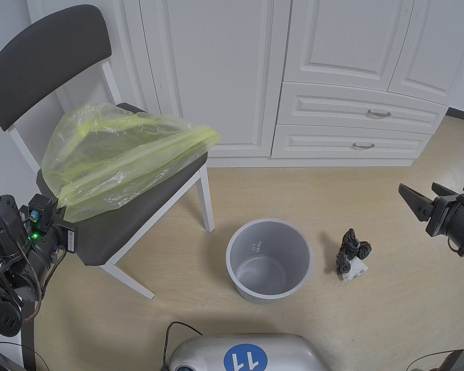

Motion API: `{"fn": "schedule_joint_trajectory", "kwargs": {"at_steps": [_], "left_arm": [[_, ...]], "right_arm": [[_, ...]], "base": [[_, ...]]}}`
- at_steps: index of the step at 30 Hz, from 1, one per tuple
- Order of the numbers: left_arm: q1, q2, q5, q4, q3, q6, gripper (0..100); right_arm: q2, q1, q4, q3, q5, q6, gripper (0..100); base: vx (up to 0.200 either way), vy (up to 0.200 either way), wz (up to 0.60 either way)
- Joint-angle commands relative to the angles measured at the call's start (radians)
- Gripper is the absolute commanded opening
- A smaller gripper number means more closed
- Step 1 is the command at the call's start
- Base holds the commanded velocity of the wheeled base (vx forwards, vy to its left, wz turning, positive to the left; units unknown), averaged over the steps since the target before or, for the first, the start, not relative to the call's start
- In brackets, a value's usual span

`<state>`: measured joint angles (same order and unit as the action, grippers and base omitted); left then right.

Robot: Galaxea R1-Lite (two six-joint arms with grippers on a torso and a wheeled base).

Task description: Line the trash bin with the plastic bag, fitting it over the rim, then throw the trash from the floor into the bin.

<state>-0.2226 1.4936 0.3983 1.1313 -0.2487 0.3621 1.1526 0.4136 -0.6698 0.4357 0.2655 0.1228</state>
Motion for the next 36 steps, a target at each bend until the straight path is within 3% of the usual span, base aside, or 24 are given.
{"fn": "schedule_joint_trajectory", "kwargs": {"at_steps": [1,13,22,28,36], "left_arm": [[-0.044,-0.024,-0.009,0.004,-0.001,-0.005,0],[-0.296,-0.053,-0.013,-0.001,-0.076,-0.158,0],[-0.36,-0.118,-0.07,-0.002,-0.081,-0.299,0],[-0.451,-0.17,-0.07,-0.011,-0.084,-0.31,0],[-0.511,-0.184,-0.07,-0.011,-0.075,-0.31,0]], "right_arm": [[0.006,0.001,-0.001,-0.003,0.001,0.0,100],[0.004,0.002,-0.001,-0.008,0.001,-0.006,100],[0.006,0.037,-0.001,-0.02,0.006,-0.015,100],[0.009,0.067,-0.001,-0.029,0.011,-0.017,100],[0.007,0.07,-0.001,-0.032,0.011,-0.017,100]], "base": [[0.0,0.0,0.0],[0.0,0.0,0.0],[0.0,0.0,0.0],[0.0,0.0,0.0],[0.0,0.0,0.0]]}}
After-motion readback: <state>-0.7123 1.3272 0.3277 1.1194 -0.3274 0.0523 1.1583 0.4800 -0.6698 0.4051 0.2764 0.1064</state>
